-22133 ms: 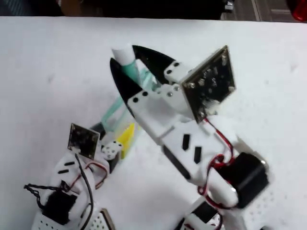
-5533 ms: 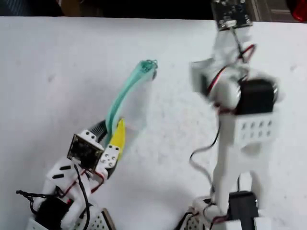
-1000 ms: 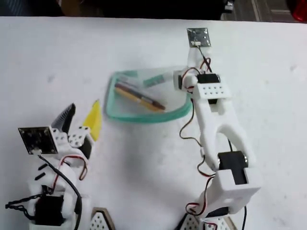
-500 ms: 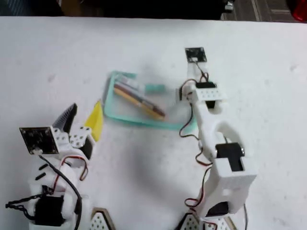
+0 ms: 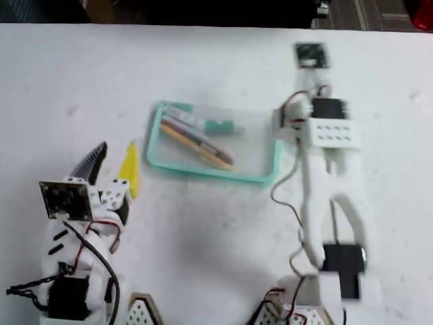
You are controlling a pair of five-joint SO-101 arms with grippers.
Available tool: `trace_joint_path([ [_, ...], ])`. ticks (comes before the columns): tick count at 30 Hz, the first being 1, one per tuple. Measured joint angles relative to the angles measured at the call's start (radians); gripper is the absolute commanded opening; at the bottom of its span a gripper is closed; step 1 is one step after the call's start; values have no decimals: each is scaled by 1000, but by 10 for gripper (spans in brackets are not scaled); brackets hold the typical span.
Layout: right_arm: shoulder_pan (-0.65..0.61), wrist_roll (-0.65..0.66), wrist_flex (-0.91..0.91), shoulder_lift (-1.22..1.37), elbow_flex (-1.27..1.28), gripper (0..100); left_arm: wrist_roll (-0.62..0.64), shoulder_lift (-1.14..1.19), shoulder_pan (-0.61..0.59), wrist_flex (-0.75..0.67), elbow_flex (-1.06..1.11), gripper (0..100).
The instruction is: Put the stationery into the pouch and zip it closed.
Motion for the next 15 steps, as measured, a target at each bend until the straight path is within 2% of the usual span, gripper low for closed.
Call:
trace_joint_path([
  [4, 23, 0, 110, -189, -18, 15, -160, -11, 0, 86, -129, 22],
  [9, -17, 0, 183, -404, -23, 19, -310, 14, 0, 255, -387, 22],
  [15, -183, 0, 256, -689, -23, 19, -344, 321, -2, 534, -775, 23],
])
